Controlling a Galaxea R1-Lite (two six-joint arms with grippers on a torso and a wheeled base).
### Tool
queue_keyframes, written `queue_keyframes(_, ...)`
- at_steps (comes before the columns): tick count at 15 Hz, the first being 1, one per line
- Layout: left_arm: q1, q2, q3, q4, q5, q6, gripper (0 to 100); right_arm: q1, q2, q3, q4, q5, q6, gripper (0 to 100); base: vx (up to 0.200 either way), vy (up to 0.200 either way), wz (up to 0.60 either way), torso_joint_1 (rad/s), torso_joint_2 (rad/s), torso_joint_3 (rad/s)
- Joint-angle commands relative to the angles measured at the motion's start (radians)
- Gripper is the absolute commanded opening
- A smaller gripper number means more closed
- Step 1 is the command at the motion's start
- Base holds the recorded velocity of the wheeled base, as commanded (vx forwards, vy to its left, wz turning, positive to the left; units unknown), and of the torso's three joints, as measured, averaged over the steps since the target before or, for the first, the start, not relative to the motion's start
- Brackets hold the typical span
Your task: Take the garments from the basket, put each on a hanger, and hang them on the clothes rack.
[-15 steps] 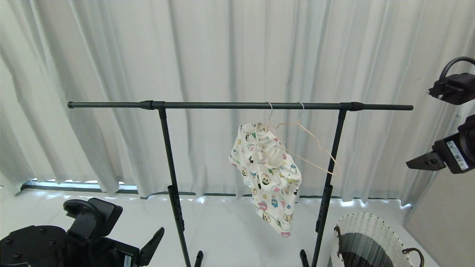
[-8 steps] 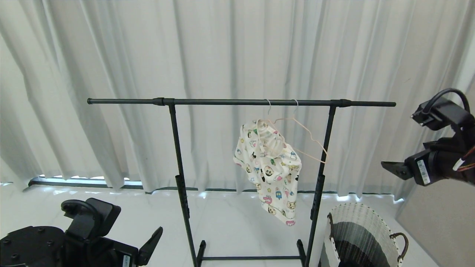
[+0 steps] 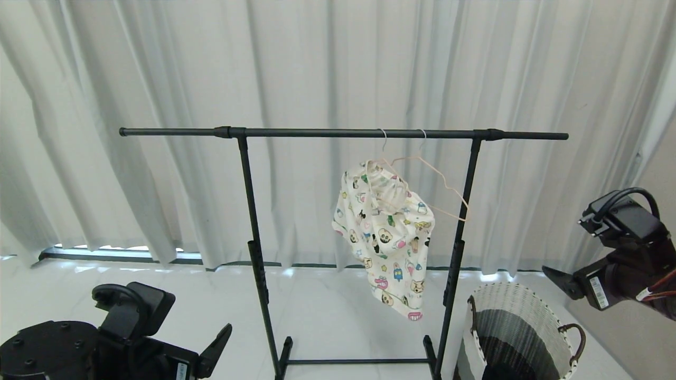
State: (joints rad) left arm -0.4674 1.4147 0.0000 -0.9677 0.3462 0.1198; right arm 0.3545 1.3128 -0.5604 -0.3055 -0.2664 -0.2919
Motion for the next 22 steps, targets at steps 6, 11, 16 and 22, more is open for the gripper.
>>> queue_keyframes(6, 0.001, -0.002, 0.000, 0.000, 0.093, -0.019, 100, 0.000, -0.038, 0.076, -0.021, -0.025, -0.003, 100, 0.000, 0.000, 0.00, -0.225, 0.51, 0.281)
queue_keyframes(11, 0.001, -0.003, 0.000, 0.000, 0.155, -0.043, 100, -0.003, -0.063, 0.116, -0.023, -0.028, 0.005, 100, 0.000, 0.000, 0.00, -0.208, 0.49, 0.287)
queue_keyframes(16, 0.000, 0.001, 0.000, 0.003, 0.186, -0.081, 100, -0.002, -0.075, 0.116, -0.023, -0.028, -0.003, 100, 0.000, 0.000, 0.00, -0.187, 0.47, 0.286)
queue_keyframes(22, -0.003, -0.002, 0.000, 0.003, 0.186, -0.080, 100, -0.011, -0.075, 0.134, -0.023, -0.030, -0.004, 100, 0.000, 0.000, 0.00, -0.118, 0.35, 0.223)
